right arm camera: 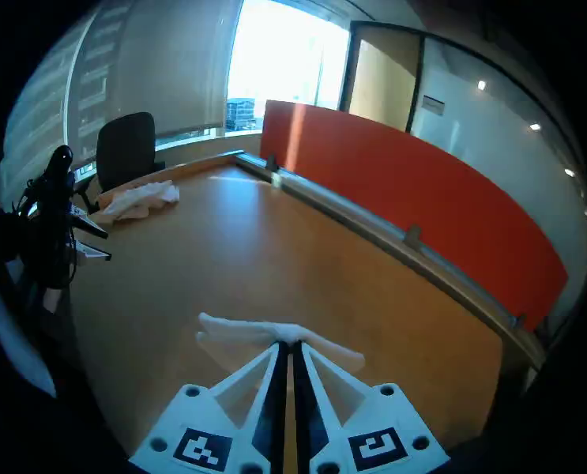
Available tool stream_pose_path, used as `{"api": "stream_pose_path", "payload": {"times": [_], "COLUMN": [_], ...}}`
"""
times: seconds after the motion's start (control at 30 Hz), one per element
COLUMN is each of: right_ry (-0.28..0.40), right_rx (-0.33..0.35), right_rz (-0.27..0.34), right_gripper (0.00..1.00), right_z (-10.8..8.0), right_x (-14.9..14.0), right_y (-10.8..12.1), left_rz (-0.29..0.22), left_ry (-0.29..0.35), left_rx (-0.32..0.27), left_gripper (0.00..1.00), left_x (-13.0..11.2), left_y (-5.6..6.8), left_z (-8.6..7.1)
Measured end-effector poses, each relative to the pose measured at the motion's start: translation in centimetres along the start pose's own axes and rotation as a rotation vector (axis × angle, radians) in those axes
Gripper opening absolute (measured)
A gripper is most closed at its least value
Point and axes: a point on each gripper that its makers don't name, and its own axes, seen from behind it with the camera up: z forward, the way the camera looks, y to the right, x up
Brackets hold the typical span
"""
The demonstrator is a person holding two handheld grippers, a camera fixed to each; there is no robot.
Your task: Fold towel
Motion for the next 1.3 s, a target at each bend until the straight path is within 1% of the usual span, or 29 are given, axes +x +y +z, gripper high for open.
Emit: {"api": "stream_pose_path", "payload": {"times": [0.3, 0.6, 0.83, 1.03, 1.3], "right_ry": [-0.011, -0.052, -0.077, -0.097, -0.128], "right_rx": [-0.049, -0.12, -0.162, -0.192, -0.218], "right_rz": [0.033, 0.036, 0.056, 0.073, 0.086], "right_gripper": [0.05, 0.05, 0.05, 0.05, 0.05], "right_z": [-1.7, -3.3, -4.2, -4.6, -4.8], "right_x": [-1.1, -3.4, -4.9, -6.1, -7.6], "right_y": [4.5, 9.8, 13.6, 16.3, 18.9], "left_rz": [0.012, 0.024, 0.032, 0.036, 0.044], "left_ry": [0.002, -0.002, -0.003, -0.004, -0.005], "left_rx": [-0.001, 0.0, 0.003, 0.002, 0.0], "left_gripper": [0.95, 0.95, 0.95, 0.95, 0.95], "left_x": [0.5, 1.0, 1.5, 1.8, 2.2], "left_y": [0.4, 0.8, 1.0, 1.4, 1.9], "left_z": [0.4, 0.9, 1.1, 1.3, 1.5]}}
